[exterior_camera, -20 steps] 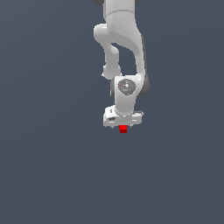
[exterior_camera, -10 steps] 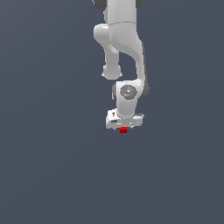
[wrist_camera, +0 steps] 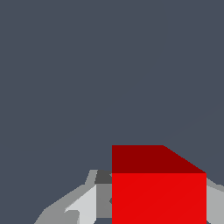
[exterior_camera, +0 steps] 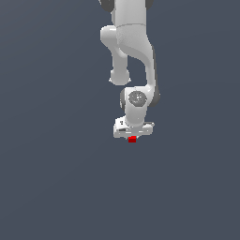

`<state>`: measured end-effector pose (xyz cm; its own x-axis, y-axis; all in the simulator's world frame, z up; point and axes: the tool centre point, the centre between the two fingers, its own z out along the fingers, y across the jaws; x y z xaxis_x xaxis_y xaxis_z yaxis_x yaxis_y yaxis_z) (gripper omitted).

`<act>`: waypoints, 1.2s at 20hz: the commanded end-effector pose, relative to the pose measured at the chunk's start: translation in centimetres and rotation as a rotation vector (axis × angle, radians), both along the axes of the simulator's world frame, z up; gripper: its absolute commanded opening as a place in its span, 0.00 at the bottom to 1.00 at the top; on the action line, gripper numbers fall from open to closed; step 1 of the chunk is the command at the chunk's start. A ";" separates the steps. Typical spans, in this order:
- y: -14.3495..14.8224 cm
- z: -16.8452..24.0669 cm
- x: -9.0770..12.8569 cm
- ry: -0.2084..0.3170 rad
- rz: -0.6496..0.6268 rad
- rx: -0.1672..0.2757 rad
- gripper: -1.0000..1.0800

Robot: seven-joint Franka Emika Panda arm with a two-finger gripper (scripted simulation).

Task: Pick up the red cube and move it to a goal position.

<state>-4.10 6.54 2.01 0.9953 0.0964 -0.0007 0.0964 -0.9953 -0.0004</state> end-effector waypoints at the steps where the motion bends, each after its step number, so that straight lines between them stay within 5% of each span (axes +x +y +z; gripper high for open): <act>1: 0.0 0.0 0.0 -0.001 0.000 0.000 0.00; 12: -0.8 3.2 0.6 -0.001 0.000 0.000 0.00; 24: -3.3 14.1 3.0 0.000 0.001 0.000 0.00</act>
